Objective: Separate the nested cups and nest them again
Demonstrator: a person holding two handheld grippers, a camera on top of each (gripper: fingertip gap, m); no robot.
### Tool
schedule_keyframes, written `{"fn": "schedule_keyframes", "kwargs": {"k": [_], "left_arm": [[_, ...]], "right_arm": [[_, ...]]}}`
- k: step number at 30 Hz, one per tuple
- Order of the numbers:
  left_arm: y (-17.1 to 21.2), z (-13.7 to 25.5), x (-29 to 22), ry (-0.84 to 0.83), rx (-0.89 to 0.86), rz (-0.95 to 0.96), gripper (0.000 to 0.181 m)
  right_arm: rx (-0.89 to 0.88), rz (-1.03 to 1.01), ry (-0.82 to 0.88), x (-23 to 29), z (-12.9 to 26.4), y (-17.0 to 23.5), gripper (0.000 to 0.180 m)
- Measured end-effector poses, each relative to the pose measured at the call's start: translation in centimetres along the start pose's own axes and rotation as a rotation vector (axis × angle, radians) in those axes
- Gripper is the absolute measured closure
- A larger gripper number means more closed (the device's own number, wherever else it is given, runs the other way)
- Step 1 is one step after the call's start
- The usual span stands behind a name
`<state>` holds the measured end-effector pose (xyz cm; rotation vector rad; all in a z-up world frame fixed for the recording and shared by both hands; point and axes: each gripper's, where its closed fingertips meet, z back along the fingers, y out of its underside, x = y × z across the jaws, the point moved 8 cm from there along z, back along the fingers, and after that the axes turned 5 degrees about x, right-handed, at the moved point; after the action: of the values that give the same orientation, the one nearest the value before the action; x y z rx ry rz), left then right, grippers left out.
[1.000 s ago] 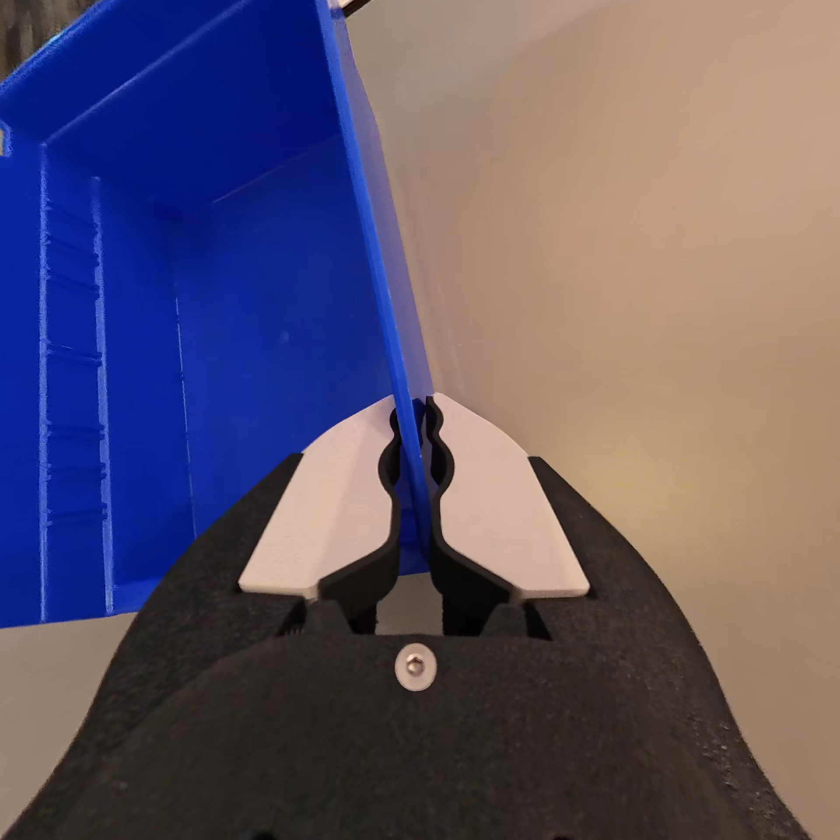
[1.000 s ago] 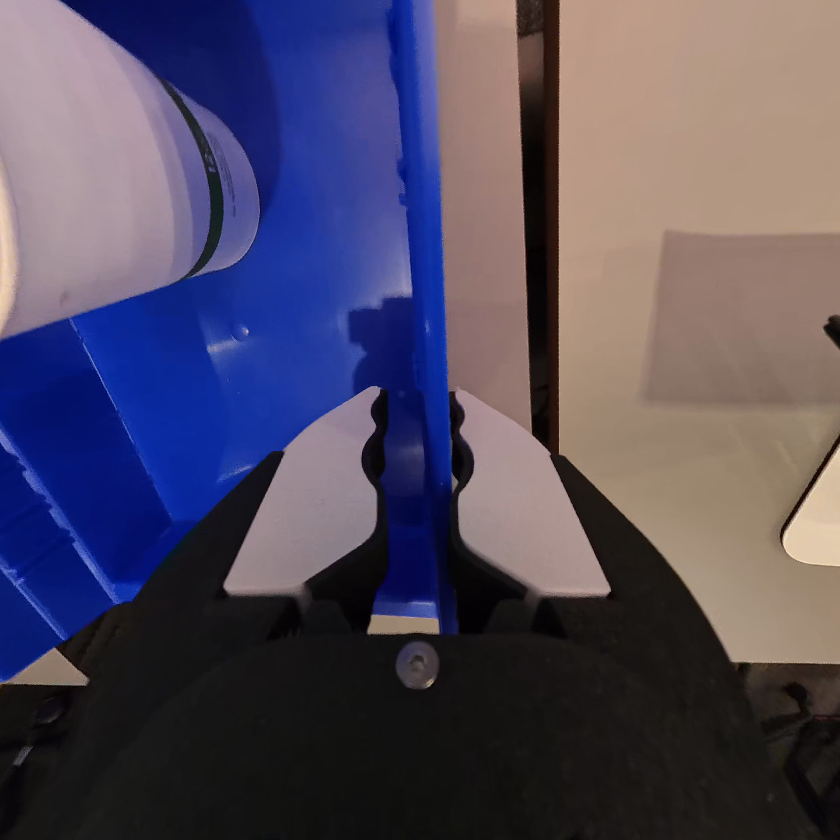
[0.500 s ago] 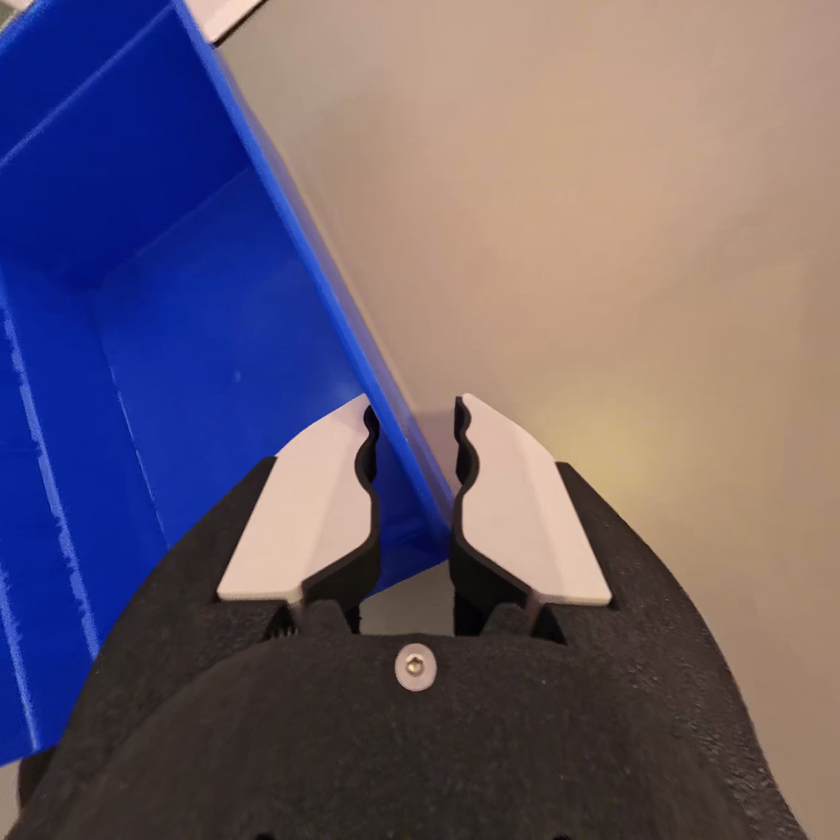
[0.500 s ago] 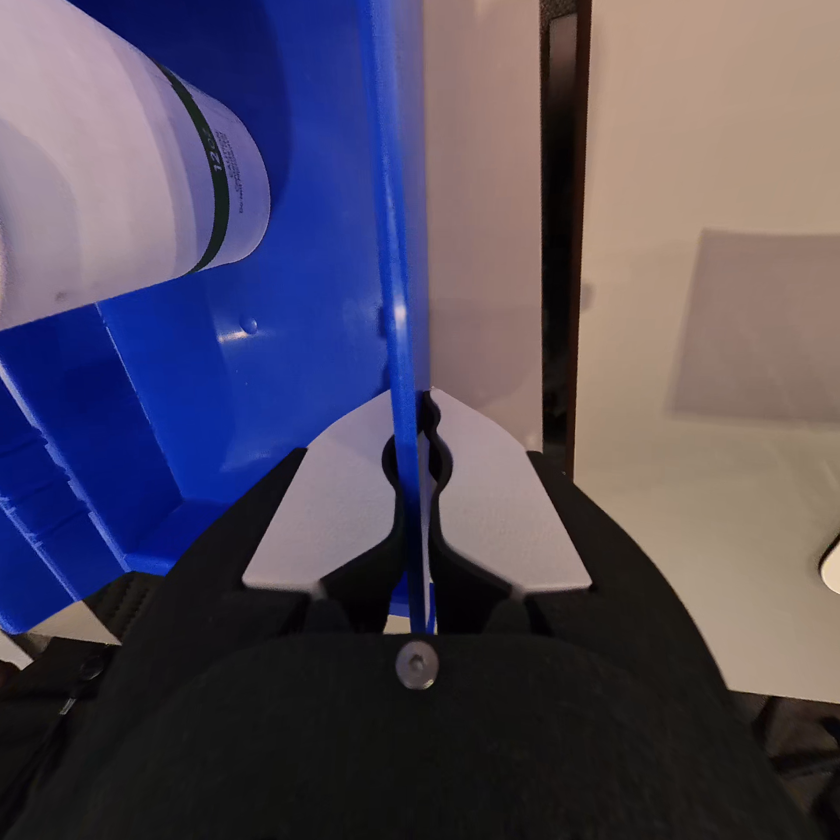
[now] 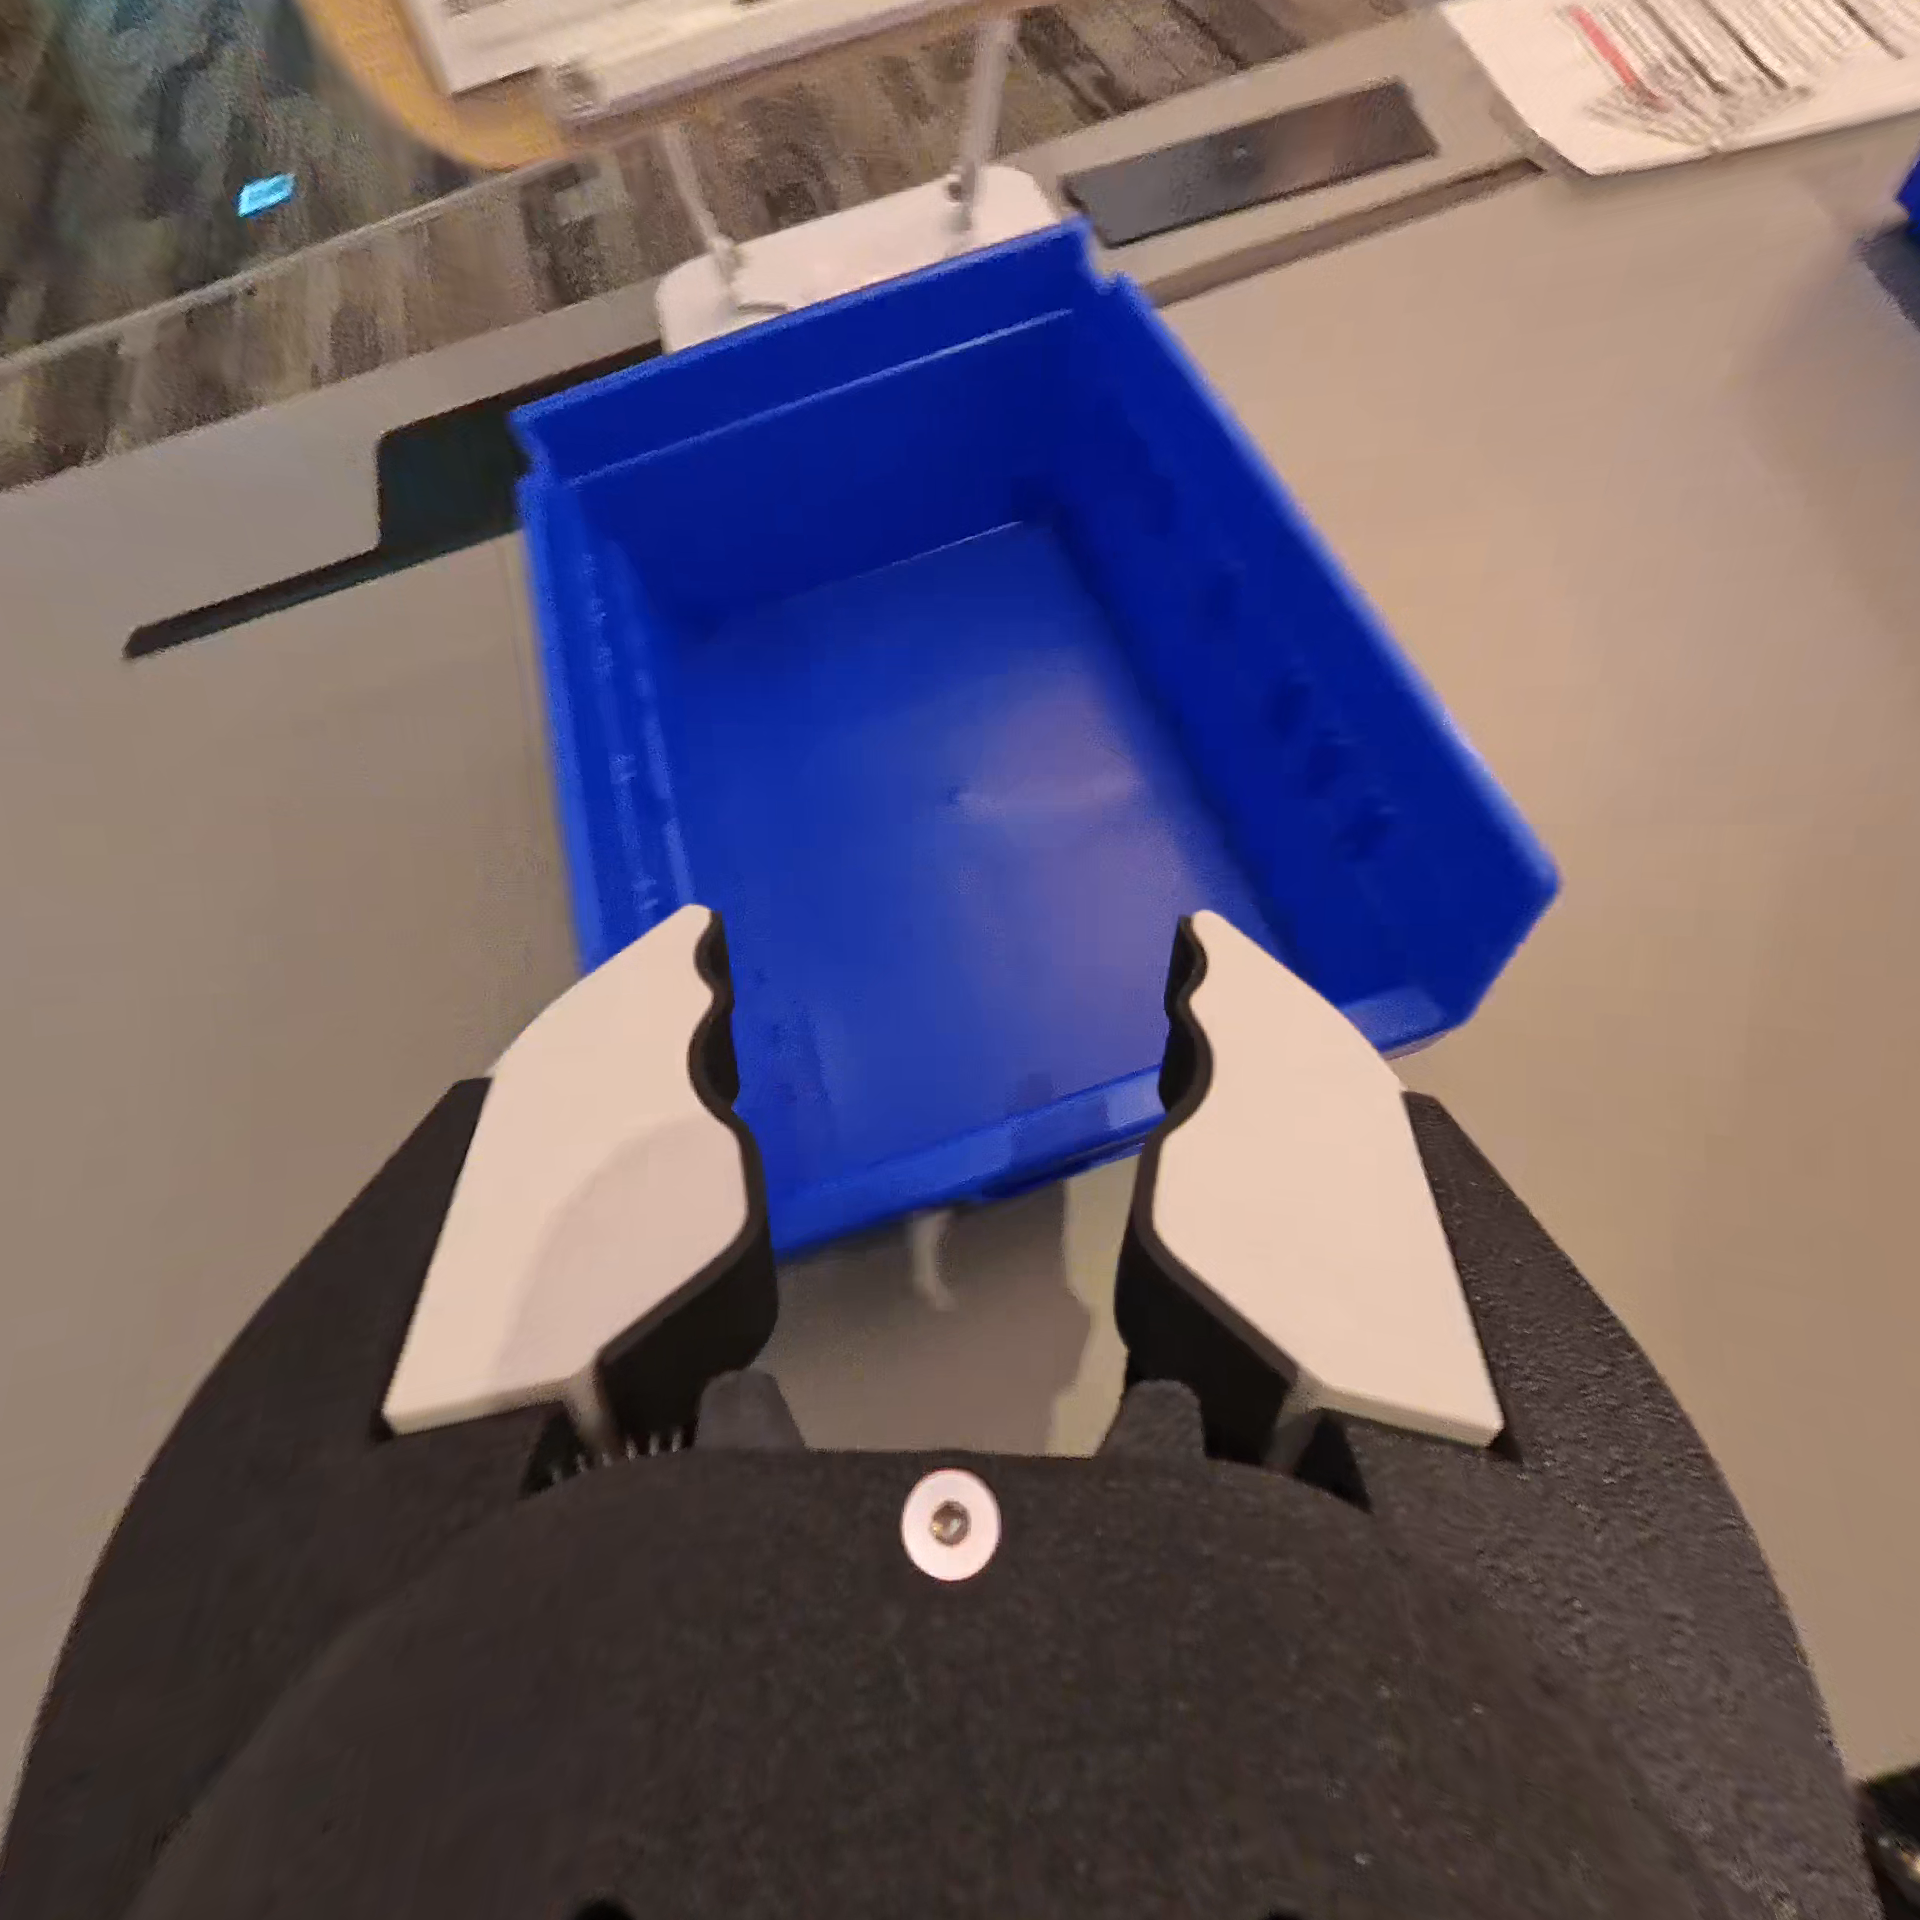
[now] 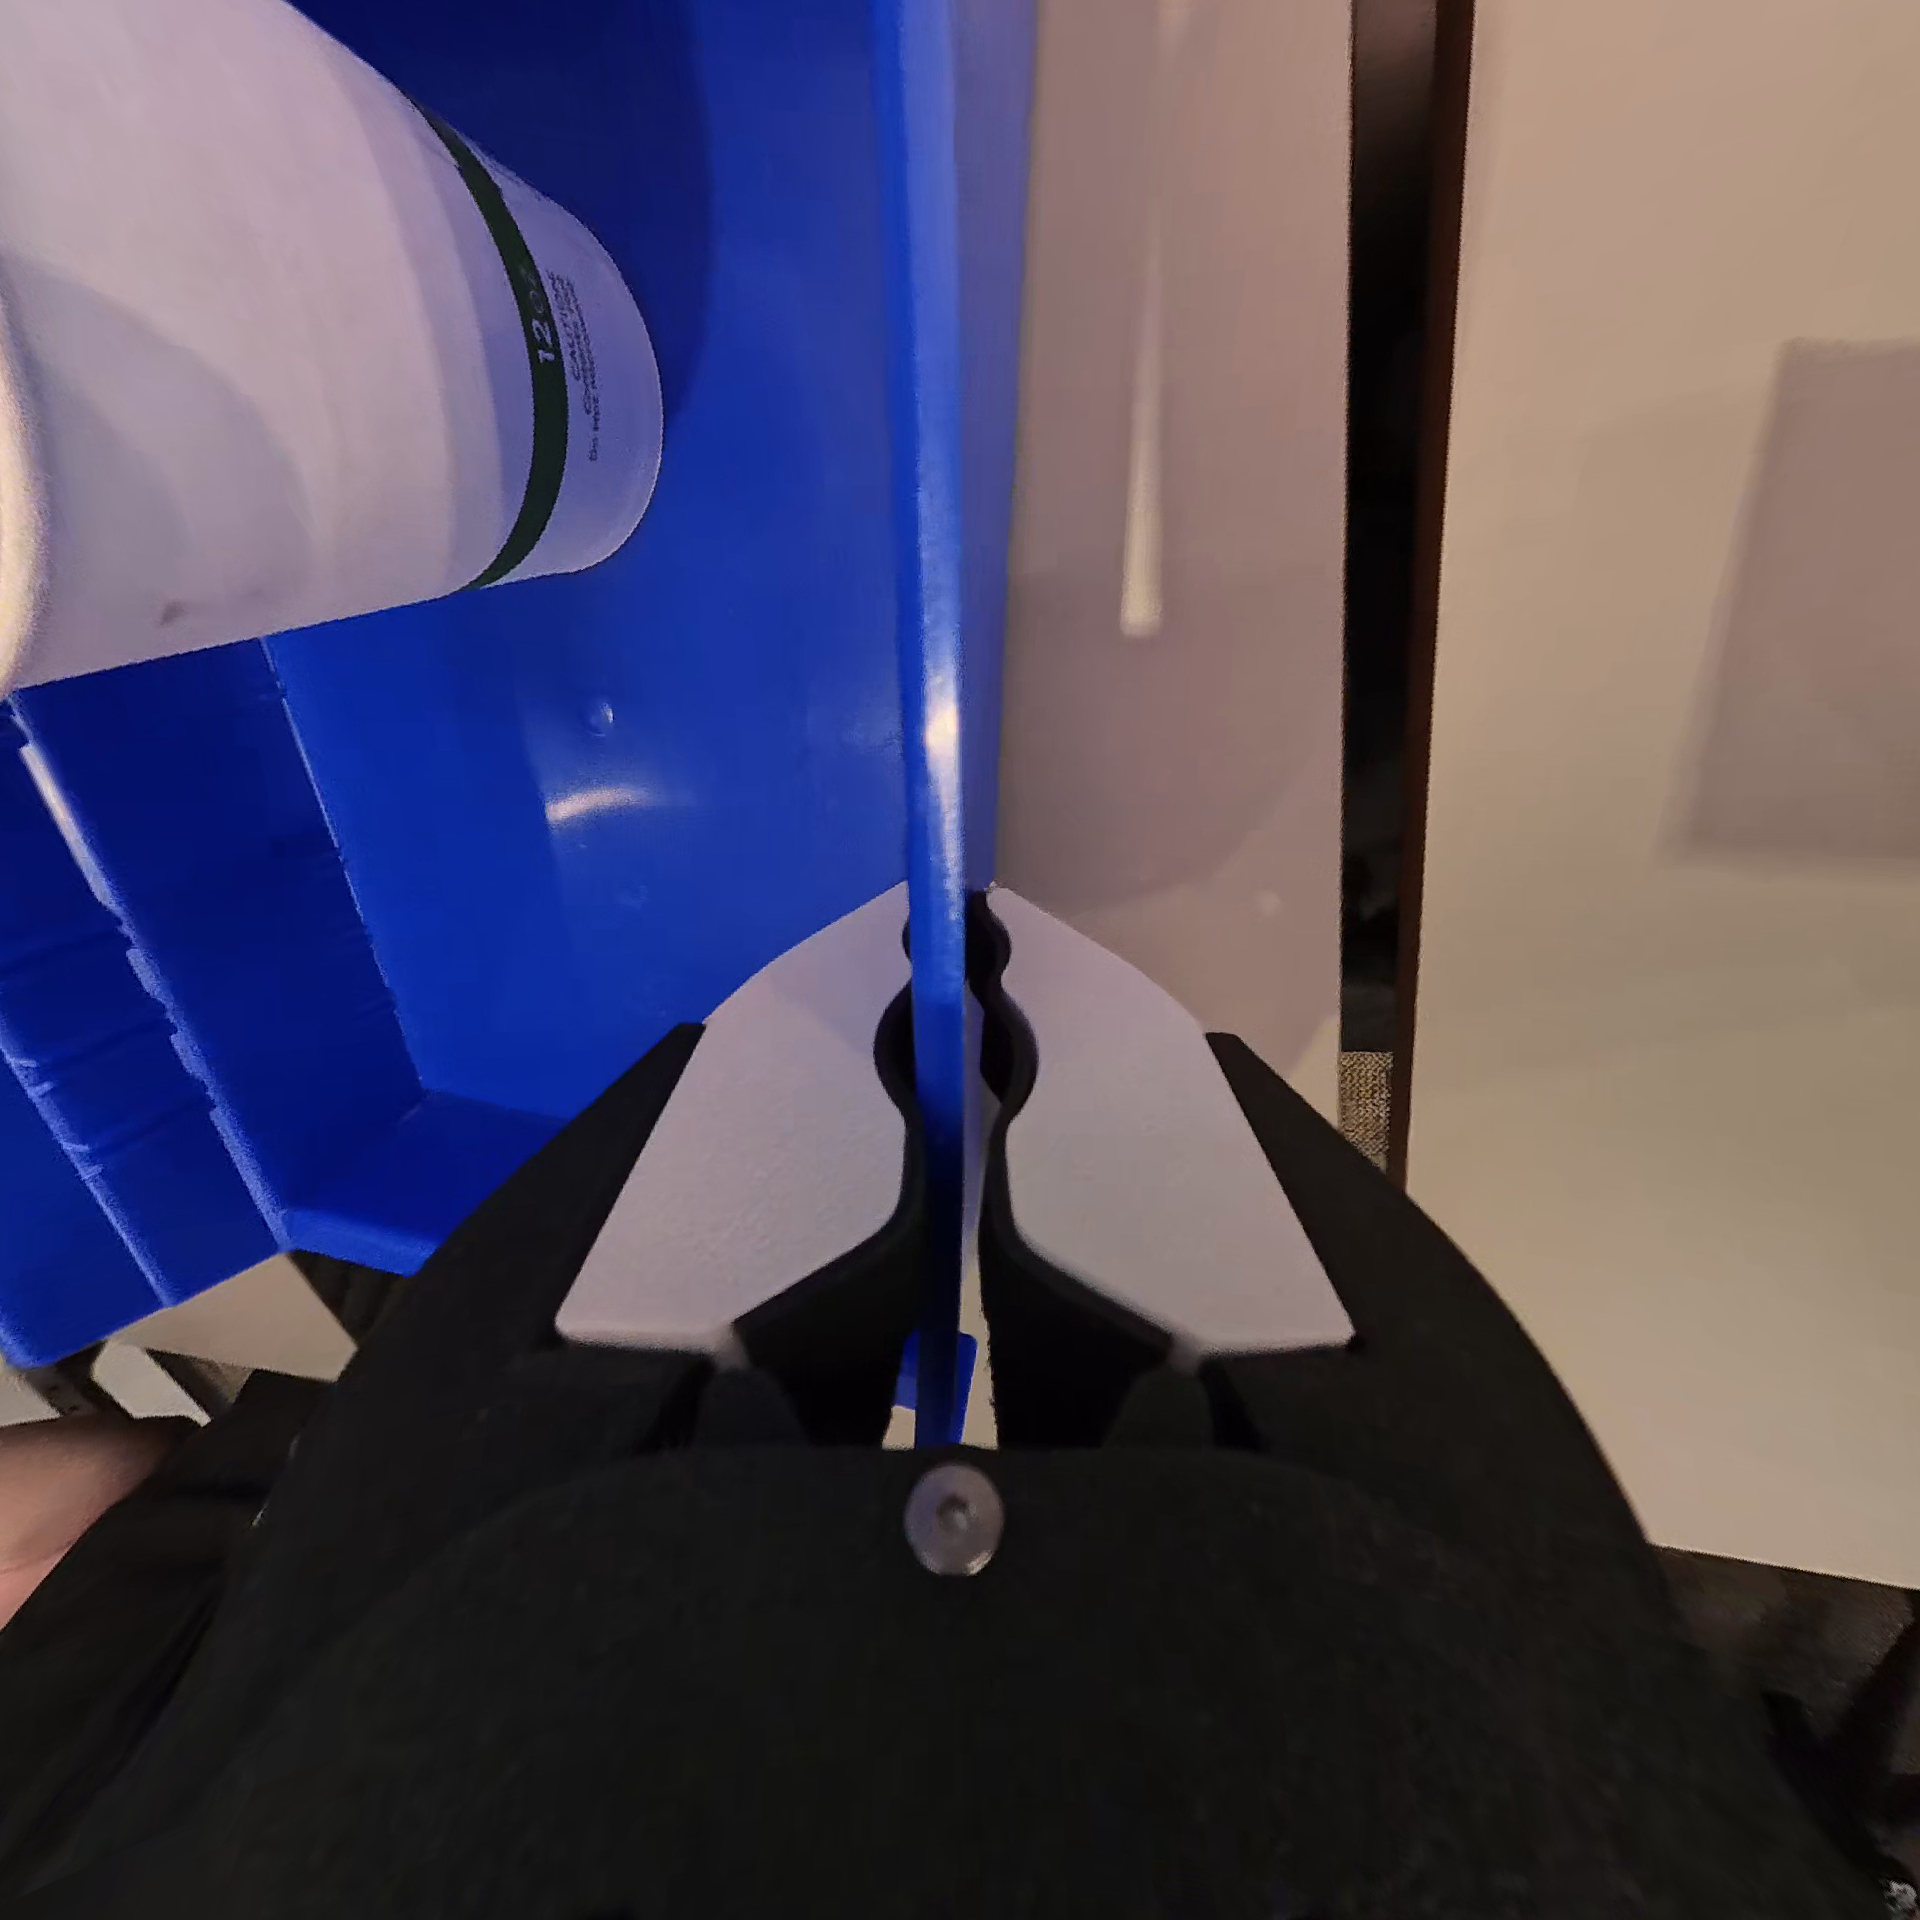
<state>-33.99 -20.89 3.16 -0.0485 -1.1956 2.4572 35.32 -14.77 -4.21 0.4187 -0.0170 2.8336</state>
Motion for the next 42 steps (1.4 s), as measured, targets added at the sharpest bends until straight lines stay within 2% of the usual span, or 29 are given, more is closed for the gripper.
{"fn": "schedule_keyframes", "kwargs": {"k": [5,11,16,23,28,34,42], "left_arm": [[2.5,3.0,5.5,-0.026,-0.044,0.13,0.103],[5.3,3.1,9.1,-0.093,0.02,0.158,0.099],[6.2,3.1,10.7,-0.076,0.015,0.178,0.099],[8.0,5.2,13.0,-0.092,0.004,0.206,0.1],[10.5,7.0,15.9,-0.138,-0.001,0.272,0.102],[13.8,9.8,19.8,-0.229,0.006,0.363,0.101],[17.8,13.6,23.6,-0.337,0.004,0.467,0.102]], "right_arm": [[-0.031,-0.001,-0.034,1.0,1.1,0.9,0.175],[-0.036,0.047,0.007,5.9,5.0,1.9,0.174],[-0.037,0.156,-0.006,14.6,8.2,2.2,0.175],[-0.011,0.399,-0.021,32.1,9.2,1.0,0.175],[0.038,0.602,-0.056,46.4,6.9,0.3,0.175],[0.122,0.821,-0.144,62.3,1.8,1.5,0.175],[0.189,1.023,-0.124,78.8,-6.0,4.5,0.175]]}}
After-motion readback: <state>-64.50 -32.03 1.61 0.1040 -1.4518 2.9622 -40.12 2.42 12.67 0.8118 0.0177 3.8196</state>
